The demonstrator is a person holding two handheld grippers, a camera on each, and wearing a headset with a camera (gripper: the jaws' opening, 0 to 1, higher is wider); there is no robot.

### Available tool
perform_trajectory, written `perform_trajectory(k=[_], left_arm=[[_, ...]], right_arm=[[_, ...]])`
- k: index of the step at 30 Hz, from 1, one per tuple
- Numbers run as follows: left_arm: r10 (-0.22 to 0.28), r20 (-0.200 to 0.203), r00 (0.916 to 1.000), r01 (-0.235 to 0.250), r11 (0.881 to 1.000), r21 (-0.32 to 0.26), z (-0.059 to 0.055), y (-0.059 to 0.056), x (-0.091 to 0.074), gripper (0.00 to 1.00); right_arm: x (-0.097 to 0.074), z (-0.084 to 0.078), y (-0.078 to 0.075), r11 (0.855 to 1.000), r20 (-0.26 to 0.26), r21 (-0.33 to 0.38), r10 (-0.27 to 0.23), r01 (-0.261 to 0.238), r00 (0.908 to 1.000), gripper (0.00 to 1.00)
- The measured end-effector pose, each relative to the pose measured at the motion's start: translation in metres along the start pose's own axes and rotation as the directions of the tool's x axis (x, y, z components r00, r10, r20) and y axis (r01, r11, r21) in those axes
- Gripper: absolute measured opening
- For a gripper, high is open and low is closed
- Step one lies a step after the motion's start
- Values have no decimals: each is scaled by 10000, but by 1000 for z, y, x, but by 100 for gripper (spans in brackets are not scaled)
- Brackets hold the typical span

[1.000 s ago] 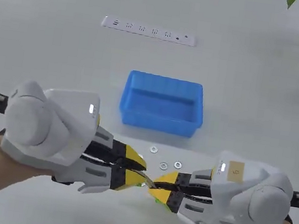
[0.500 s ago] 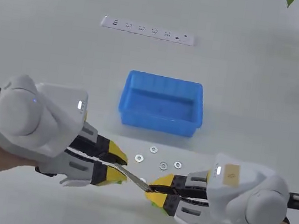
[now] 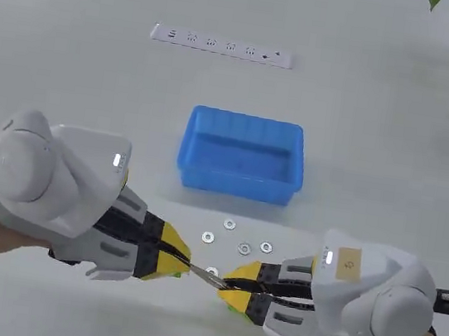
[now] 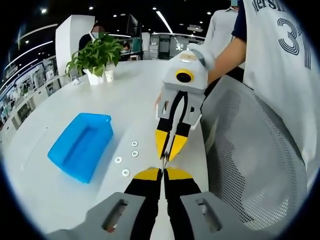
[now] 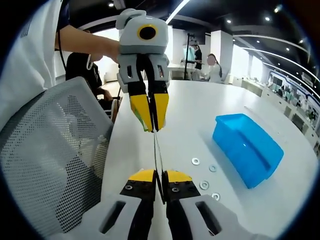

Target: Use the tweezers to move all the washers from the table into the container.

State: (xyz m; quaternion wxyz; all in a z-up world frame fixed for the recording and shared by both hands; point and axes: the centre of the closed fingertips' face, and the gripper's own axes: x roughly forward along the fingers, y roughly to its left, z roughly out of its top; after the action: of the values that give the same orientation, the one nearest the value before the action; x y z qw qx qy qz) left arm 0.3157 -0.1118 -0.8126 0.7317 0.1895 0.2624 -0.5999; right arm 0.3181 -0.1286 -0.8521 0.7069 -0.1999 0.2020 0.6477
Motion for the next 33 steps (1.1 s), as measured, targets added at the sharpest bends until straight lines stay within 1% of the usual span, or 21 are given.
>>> perform_trajectory(k=[10, 12, 15, 20, 23, 24, 26, 28, 30, 33], left_arm=[[-196, 573, 9982, 186, 9997, 170, 17, -4, -5, 6], [-250, 759, 9968, 235, 9995, 214, 21, -5, -5, 6], [-328, 895, 9954, 308, 9992, 237, 24, -7, -4, 6], [-328, 1031, 9941, 295, 9990, 336, 26, -7, -2, 6], [-444, 1417, 9889, 395, 9985, 372, 34, -10, 0, 6], [-502, 1467, 9879, 443, 9981, 431, 36, -12, 1, 6], [-476, 1469, 9880, 406, 9979, 498, 37, -12, 2, 6], [-555, 1555, 9863, 487, 9977, 471, 39, -13, 4, 6], [-671, 1600, 9848, 580, 9965, 610, 41, -15, 5, 6], [-679, 1721, 9827, 559, 9957, 736, 44, -15, 5, 6]], right_arm=[[4, 6, 5, 9998, 153, -181, 85, -82, 9998, 6], [4, 7, 5, 9997, 186, -231, 84, -80, 9998, 6], [5, 7, 6, 9996, 170, -281, 107, -102, 9998, 6], [3, 6, 6, 9994, 158, -339, 88, -83, 9998, 7], [3, 8, 6, 9991, 200, -407, 127, -118, 9997, 7], [3, 8, 7, 9989, 182, -446, 154, -145, 9997, 7], [2, 8, 7, 9987, 139, -496, 152, -145, 9998, 7], [2, 7, 7, 9987, 145, -486, 175, -167, 9997, 7], [2, 7, 7, 9985, 130, -514, 200, -193, 9997, 7], [1, 6, 7, 9984, 110, -521, 207, -201, 9997, 7]])
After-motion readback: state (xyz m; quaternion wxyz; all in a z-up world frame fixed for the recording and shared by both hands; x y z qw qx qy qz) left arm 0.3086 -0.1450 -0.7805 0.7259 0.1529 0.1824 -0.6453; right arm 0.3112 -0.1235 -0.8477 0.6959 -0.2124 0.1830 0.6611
